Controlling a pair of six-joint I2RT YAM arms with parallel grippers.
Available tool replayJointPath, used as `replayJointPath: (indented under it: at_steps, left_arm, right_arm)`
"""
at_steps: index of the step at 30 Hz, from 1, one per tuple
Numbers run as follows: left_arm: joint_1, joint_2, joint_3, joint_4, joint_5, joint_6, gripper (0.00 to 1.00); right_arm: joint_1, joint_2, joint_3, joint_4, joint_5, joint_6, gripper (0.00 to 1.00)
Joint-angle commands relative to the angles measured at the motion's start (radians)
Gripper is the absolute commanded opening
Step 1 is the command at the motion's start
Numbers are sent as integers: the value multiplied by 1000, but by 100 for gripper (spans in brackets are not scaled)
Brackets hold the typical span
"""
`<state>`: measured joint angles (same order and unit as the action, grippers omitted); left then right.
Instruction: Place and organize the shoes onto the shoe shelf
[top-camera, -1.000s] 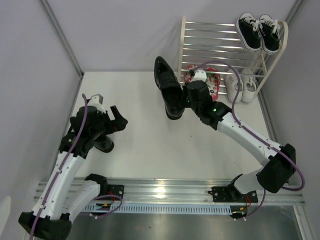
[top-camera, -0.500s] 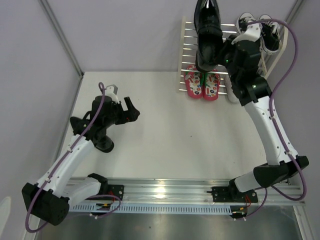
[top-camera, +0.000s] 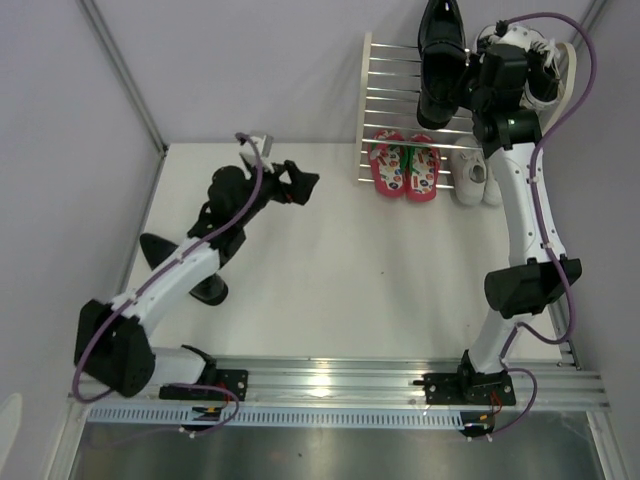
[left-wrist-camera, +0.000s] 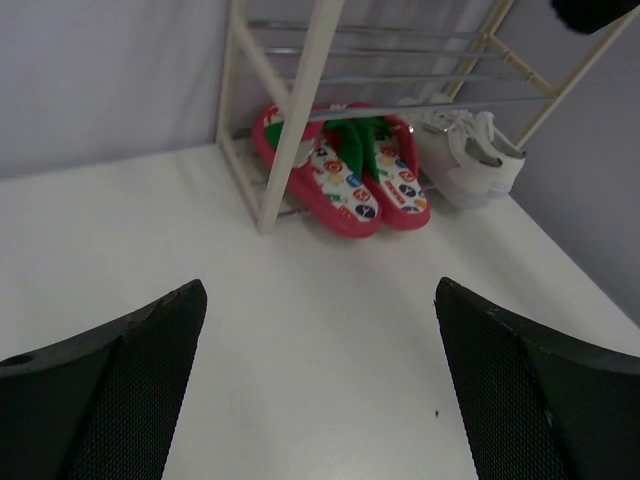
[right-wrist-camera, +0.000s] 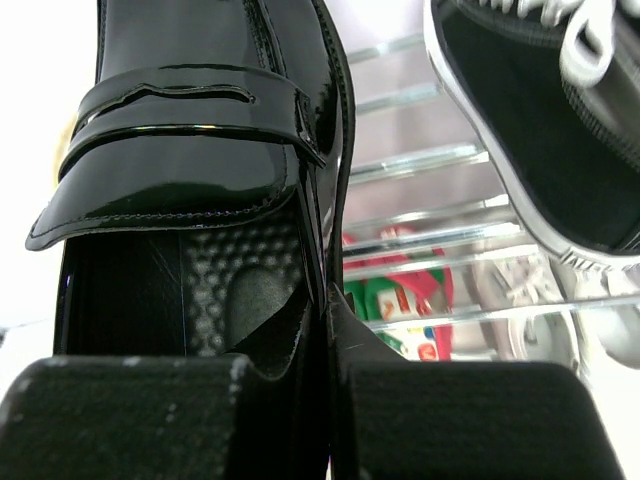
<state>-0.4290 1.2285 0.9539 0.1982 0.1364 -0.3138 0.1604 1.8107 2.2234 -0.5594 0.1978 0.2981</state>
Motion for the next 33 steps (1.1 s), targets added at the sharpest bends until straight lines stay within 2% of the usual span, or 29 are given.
replayJointPath:
  at_steps: [1,7,12,13,17,18,20,21,23,24,28,33]
  left_arm:
    - [-39,181,126,346,84,149,98]
    - [-94,536,403,440,92,258,97]
    - [-119,739,500,731,48,306,99]
    - [-120,770,522,742,46,308,99]
    - [-134,916,721,716,-1,294,99]
    - [-139,974,820,708,-17,295,98]
    - [-151,1035,888,701,-50,298,98]
    - [-154,1099,1011,690,-60,308,98]
    - [-163,1169,1113,589,-105,312,98]
    - [-166,1236,1257,549,-127,344,98]
    - [-166,1299,1330,501,-221,323,96]
    - [-166,1316,1329,480,-186,268,85]
  right_arm:
    - [-19,-13,96,102,-61,24,0]
    - [-67,32,96,168,-158,58,0]
    - [-71,52,150,179,-162,53,0]
    - [-71,53,153,181,-170,52,0]
    - [-71,50,148,203,-202,47,0]
    - [-71,52,148,207,-218,44,0]
    - [-71,58,148,213,-228,41,0]
    - [-71,61,148,217,-232,39,0]
    - [-76,71,147,220,-235,39,0]
    - [-76,73,144,220,-239,39,0]
    - [-96,78,121,222,-245,82,0]
    - [-110,90,120,216,-242,110,0]
